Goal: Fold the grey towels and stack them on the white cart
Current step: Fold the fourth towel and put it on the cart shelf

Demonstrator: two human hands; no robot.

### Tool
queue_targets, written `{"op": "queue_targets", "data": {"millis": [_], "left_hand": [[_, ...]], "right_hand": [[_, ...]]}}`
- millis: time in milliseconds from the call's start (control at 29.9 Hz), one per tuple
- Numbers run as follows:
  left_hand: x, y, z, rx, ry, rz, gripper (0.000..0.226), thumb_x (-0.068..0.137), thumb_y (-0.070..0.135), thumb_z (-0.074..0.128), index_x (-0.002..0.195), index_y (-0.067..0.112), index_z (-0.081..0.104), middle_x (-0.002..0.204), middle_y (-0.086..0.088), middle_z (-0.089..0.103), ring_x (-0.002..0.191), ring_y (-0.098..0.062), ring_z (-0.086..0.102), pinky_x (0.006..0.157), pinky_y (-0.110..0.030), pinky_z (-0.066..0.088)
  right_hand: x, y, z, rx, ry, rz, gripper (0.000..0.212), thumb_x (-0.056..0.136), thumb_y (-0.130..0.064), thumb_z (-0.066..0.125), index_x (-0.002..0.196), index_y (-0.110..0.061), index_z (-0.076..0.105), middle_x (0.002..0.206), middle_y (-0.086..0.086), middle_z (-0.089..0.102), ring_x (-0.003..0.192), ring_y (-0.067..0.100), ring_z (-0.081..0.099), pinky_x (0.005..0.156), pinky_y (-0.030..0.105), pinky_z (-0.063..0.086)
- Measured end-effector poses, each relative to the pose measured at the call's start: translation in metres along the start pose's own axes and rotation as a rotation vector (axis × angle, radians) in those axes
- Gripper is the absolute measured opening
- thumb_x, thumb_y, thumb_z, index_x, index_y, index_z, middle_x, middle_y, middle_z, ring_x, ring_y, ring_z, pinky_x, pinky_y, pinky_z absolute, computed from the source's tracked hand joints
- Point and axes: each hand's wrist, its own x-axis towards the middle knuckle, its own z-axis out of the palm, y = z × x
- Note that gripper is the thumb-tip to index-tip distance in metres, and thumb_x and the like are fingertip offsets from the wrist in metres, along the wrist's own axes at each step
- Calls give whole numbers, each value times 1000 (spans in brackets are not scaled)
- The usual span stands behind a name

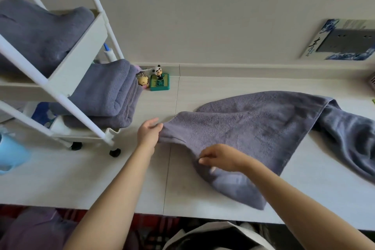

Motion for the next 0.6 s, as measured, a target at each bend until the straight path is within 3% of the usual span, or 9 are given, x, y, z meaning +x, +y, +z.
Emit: {"op": "queue_targets", "data": {"millis": [67,134,200,234,334,468,534,601], "left_hand": [[2,7,-4,272,18,129,30,89,12,59,119,13,61,118,-8,64,106,-23,59,94,-32,46],[-3,11,-2,597,62,249,32,88,20,56,120,19,61,122,-4,62,113,-26,55,96,-37,43],[-14,6,6,796,52,358,33,89,25,56,122,22,61,128,-3,58,119,-27,50,97,-38,38],[-21,2,12,846,-3,379,34,90,28,55,124,22,59,132,-2,55,122,-26,47,98,-37,35],[-43,-22,33,1007,-203,247,45,95,39,44,135,18,47,144,-8,40,132,-29,34,105,-41,29],[-59,-43,55,1111,-342,57,69,96,54,29,150,15,14,157,-18,-5,145,-32,-4,114,-51,6],[-54,-43,62,1085,-365,32,74,94,61,21,151,17,2,155,-18,-18,144,-29,-18,113,-52,-6],[-39,-40,66,1085,-376,49,76,92,65,15,151,20,-2,154,-16,-23,143,-27,-23,112,-53,-12]], "right_hand": [[10,-5,15,266,-122,-10,23,96,-15,53,111,-3,65,103,6,70,86,7,68,84,22,51],[16,4,15,217,46,-9,23,96,-20,54,112,-11,67,105,-3,69,91,7,66,90,29,52],[21,23,7,12,315,88,23,97,-20,50,112,-23,67,98,-9,67,74,8,63,78,31,54],[23,35,2,-93,429,151,27,97,-19,47,114,-26,65,103,-7,67,77,10,63,77,30,52],[24,76,-15,-367,625,326,35,96,-19,40,126,-26,56,130,-2,58,118,17,53,105,39,36],[0,125,-30,-365,712,571,44,100,-34,27,139,-19,40,147,3,39,136,22,33,114,43,22],[-13,140,-29,-460,659,629,51,101,-41,22,147,-21,27,156,3,24,143,21,19,117,40,15],[-17,140,-24,-513,632,657,54,100,-45,20,148,-22,24,156,3,22,143,23,20,115,38,19]]}}
